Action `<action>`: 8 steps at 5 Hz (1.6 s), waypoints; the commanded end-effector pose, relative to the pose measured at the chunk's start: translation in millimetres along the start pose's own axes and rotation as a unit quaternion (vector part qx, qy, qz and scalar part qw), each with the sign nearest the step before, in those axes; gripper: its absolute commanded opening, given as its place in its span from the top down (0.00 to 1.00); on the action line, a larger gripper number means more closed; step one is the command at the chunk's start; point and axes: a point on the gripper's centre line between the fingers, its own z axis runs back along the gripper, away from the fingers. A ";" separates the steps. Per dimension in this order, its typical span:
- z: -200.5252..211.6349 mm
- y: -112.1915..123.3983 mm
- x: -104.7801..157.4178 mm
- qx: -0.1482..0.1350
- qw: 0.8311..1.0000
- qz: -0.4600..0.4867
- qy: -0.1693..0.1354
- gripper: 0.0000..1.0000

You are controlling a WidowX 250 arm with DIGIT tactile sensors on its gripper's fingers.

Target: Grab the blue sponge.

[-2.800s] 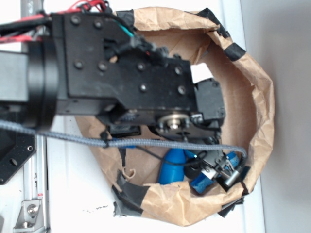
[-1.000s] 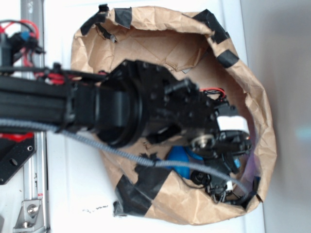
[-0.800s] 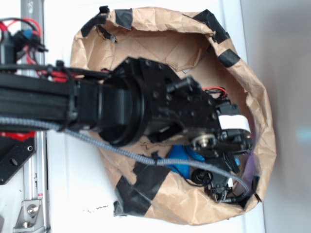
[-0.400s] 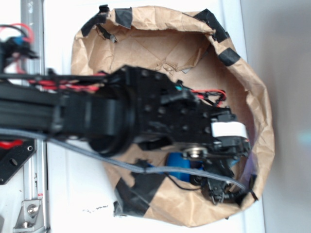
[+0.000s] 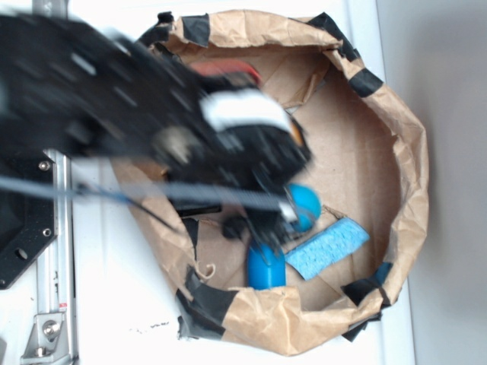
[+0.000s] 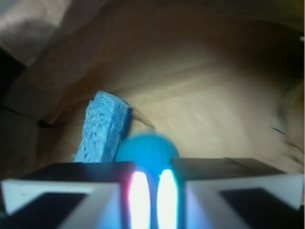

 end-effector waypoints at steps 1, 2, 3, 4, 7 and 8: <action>22.8 1.5 15.1 -0.007 1.000 -0.014 -0.024 1.00; -5.5 -22.0 24.9 0.016 0.998 -0.062 -0.008 1.00; -34.5 -40.1 27.9 0.029 0.996 -0.081 0.006 0.00; -60.8 -53.9 22.0 0.048 0.993 -0.106 0.019 0.00; -87.1 -58.4 10.5 0.017 0.993 -0.093 0.065 1.00; -88.1 -52.2 9.7 0.019 0.994 -0.086 0.067 1.00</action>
